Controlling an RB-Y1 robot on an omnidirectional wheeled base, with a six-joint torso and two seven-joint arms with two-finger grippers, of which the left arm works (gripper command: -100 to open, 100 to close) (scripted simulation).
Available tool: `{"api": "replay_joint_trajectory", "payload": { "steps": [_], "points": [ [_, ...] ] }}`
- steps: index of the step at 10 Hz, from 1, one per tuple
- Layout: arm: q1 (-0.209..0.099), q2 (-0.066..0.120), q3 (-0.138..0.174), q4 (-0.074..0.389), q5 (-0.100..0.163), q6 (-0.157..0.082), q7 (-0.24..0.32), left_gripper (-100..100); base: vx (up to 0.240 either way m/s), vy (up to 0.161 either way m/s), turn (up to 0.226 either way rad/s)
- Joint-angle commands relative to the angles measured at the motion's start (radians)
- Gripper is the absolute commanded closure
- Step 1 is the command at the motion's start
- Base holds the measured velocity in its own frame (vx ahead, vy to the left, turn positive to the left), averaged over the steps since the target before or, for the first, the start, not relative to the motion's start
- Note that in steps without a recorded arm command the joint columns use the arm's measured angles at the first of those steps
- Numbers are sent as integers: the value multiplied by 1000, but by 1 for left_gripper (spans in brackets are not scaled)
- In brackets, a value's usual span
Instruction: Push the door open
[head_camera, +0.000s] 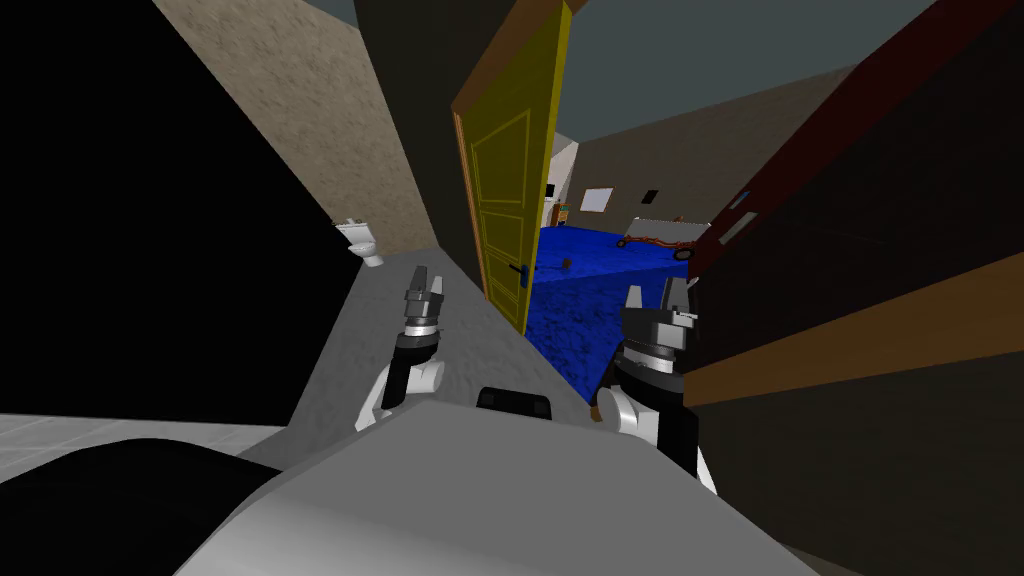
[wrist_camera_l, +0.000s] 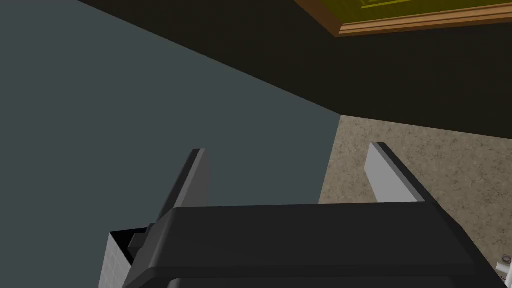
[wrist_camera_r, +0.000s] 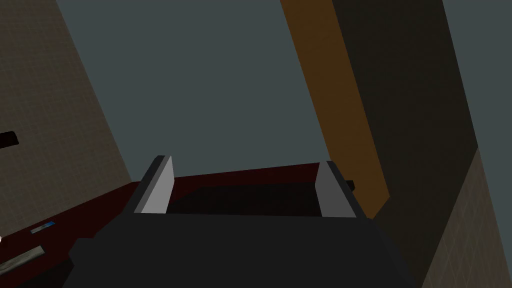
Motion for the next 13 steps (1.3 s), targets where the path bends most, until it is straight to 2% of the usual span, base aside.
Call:
{"api": "replay_joint_trajectory", "payload": {
  "steps": [1, 2, 8, 13],
  "points": [
    [-17, 7, -15, 37, 2, 8, 7, -100, 57, -48, -94],
    [-17, 7, -15, 37, 2, 8, 7, -100, 118, 83, -81],
    [-71, 27, -63, 149, 10, 35, 30, -100, 113, 81, -84],
    [-126, 43, -111, 264, 17, 61, 54, -100, 88, 80, -105]
  ]
}}
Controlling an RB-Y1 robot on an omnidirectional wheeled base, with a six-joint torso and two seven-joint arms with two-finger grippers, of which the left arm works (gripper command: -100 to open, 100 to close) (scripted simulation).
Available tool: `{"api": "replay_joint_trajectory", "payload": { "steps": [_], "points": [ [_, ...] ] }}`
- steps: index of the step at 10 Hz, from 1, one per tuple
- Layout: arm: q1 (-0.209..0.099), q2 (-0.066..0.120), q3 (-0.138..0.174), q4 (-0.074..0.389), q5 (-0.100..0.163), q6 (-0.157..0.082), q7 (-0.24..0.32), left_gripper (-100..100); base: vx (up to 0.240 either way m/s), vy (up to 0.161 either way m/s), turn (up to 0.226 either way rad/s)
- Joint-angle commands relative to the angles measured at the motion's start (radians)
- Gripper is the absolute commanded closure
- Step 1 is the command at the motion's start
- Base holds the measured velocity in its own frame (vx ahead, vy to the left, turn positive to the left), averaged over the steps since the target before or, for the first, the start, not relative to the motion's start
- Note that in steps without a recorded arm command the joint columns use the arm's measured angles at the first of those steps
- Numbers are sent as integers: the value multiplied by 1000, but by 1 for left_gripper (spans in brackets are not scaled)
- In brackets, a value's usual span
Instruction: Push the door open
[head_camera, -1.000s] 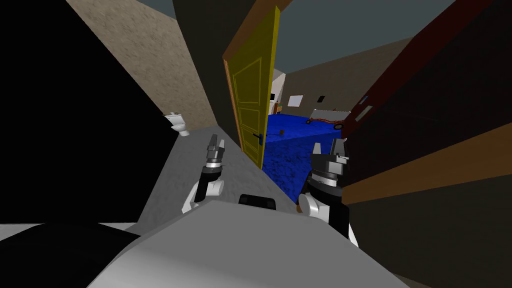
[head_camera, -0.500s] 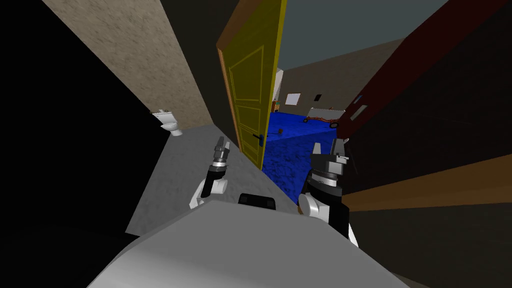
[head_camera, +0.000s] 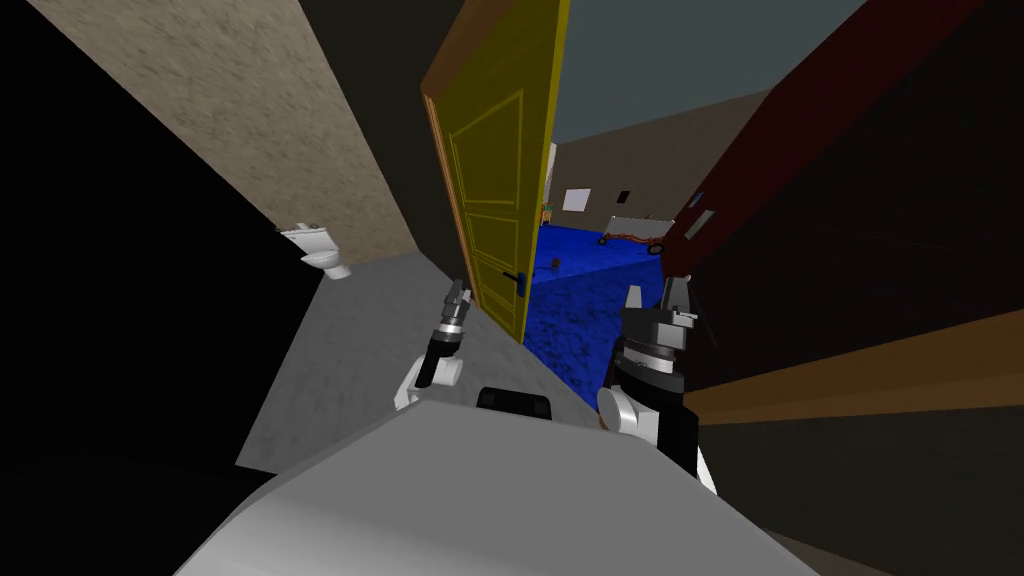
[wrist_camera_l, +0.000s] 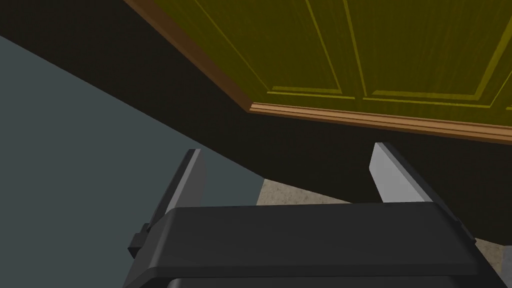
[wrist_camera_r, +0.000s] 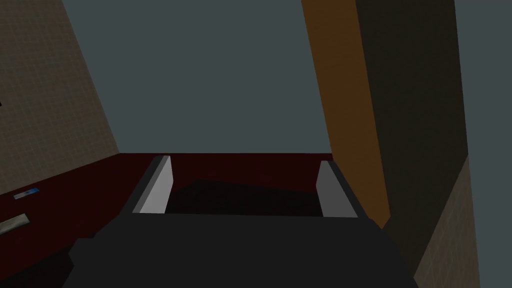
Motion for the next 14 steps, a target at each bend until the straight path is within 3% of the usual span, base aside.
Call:
{"api": "replay_joint_trajectory", "payload": {
  "steps": [1, 14],
  "points": [
    [-25, 8, -13, 39, 4, 14, 11, -100, 91, 96, -122],
    [-175, 43, -146, 354, 24, 87, 75, -100, 75, 92, -115]
  ]
}}
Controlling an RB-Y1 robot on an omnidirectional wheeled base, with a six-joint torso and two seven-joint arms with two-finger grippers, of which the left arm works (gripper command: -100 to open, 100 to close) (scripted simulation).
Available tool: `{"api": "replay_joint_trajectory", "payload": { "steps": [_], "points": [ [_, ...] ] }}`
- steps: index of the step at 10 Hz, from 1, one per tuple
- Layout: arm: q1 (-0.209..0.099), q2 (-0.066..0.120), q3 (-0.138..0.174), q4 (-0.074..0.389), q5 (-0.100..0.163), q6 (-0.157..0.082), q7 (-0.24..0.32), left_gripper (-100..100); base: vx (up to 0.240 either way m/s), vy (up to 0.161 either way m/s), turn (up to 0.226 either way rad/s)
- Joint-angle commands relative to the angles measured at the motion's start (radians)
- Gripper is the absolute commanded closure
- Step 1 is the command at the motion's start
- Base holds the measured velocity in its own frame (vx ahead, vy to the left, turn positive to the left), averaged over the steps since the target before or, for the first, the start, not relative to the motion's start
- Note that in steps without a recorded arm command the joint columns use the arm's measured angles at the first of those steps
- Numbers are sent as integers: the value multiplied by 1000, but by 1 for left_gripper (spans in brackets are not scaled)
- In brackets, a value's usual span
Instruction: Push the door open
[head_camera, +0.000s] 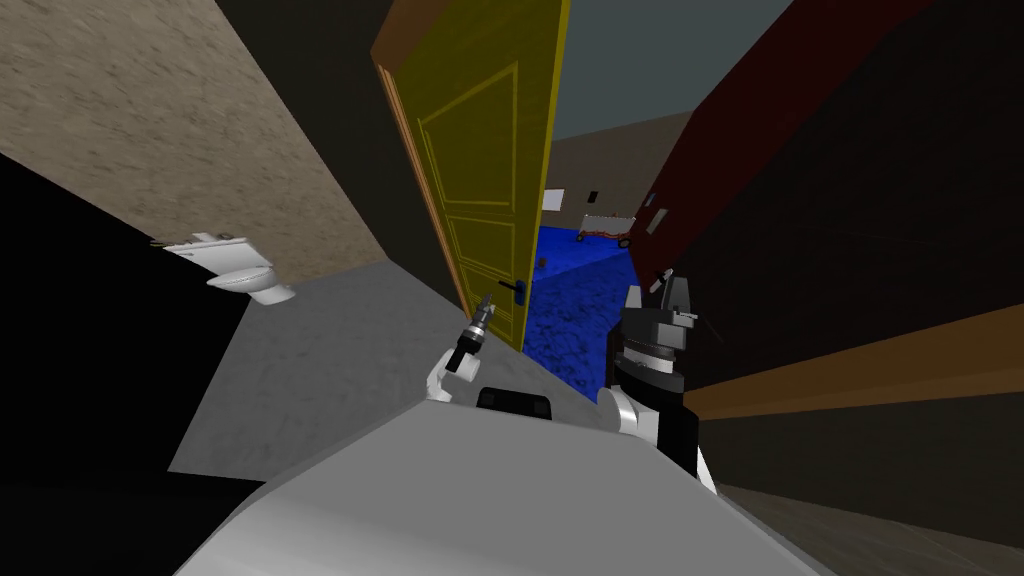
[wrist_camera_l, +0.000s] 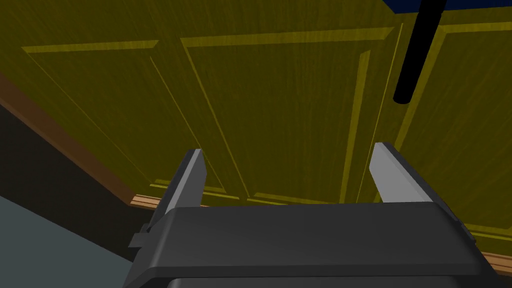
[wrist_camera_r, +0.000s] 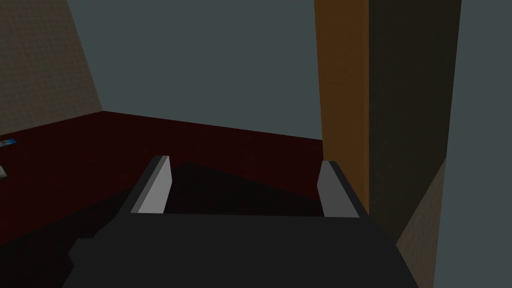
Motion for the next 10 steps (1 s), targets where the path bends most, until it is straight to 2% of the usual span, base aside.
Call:
{"api": "replay_joint_trajectory", "payload": {
  "steps": [1, 6, 10],
  "points": [
    [-15, 5, -18, 45, 3, 3, 9, -100, 69, 113, -104],
    [-70, 16, -66, 159, 10, 30, 33, -100, 71, 100, -109],
    [-104, 22, -96, 231, 15, 46, 47, -100, 64, 101, -89]
  ]
}}
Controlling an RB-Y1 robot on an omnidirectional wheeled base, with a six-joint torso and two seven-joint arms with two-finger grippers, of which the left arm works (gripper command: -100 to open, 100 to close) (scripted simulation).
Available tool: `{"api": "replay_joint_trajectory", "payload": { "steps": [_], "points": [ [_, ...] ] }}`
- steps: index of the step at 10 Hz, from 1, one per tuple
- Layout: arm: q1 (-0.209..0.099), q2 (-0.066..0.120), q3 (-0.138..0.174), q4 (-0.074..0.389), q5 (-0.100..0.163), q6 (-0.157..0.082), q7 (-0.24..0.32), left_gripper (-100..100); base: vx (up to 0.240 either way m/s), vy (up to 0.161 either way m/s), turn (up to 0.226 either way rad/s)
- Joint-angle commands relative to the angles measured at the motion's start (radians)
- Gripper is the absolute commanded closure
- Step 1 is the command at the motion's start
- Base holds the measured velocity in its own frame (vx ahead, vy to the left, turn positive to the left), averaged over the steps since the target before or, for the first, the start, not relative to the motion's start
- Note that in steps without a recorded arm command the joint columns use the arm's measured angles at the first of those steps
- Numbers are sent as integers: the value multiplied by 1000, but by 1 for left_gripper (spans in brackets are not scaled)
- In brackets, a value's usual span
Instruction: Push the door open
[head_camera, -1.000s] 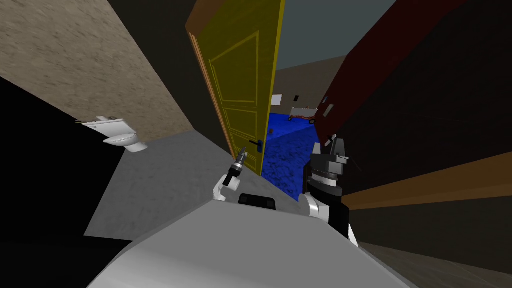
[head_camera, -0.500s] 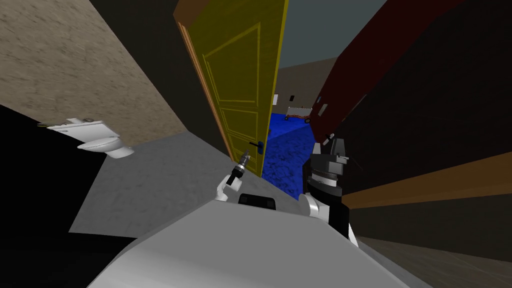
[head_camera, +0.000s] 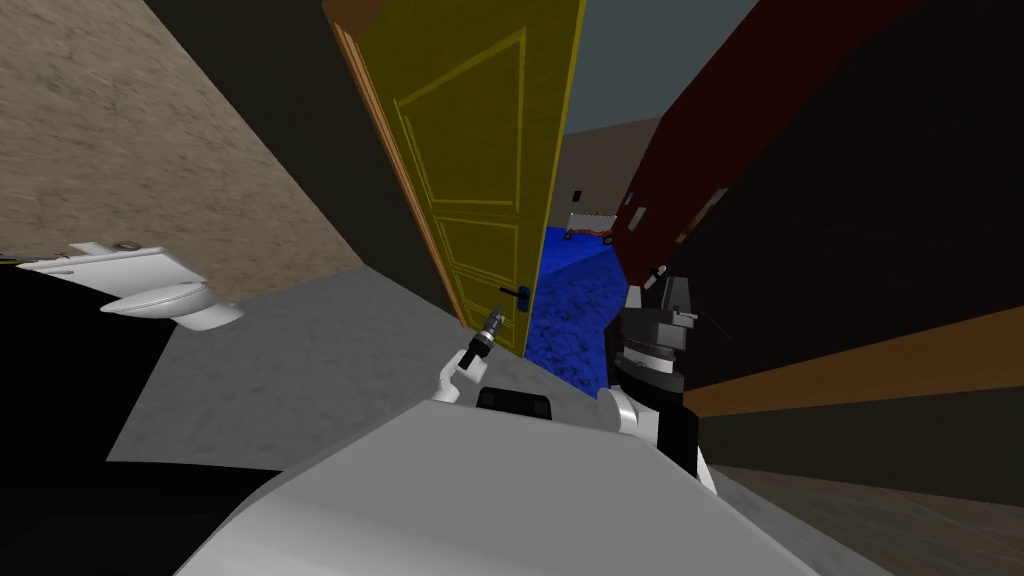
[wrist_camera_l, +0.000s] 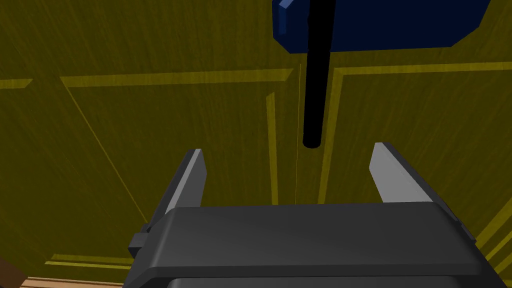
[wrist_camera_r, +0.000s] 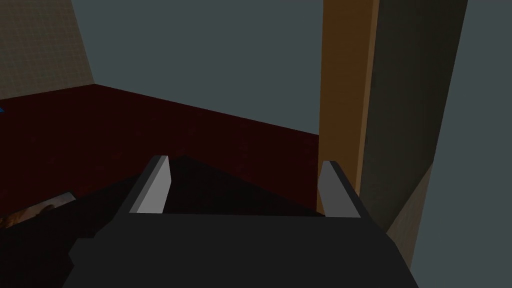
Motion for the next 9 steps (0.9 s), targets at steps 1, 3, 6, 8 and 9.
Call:
{"api": "replay_joint_trajectory", "payload": {
  "steps": [1, 3, 6, 8, 9],
  "points": [
    [-20, 4, -17, 39, 3, 11, 9, -100, 67, 119, -132],
    [-39, 7, -35, 81, 5, 20, 18, -100, 120, 126, -97],
    [-49, -2, -21, 99, 6, 6, 12, -100, 132, -2, -27],
    [-60, -9, -12, 118, 7, -1, 9, -100, 176, -72, -33],
    [-65, -13, -7, 128, 7, -5, 8, -100, 206, -75, -32]
  ]
}}
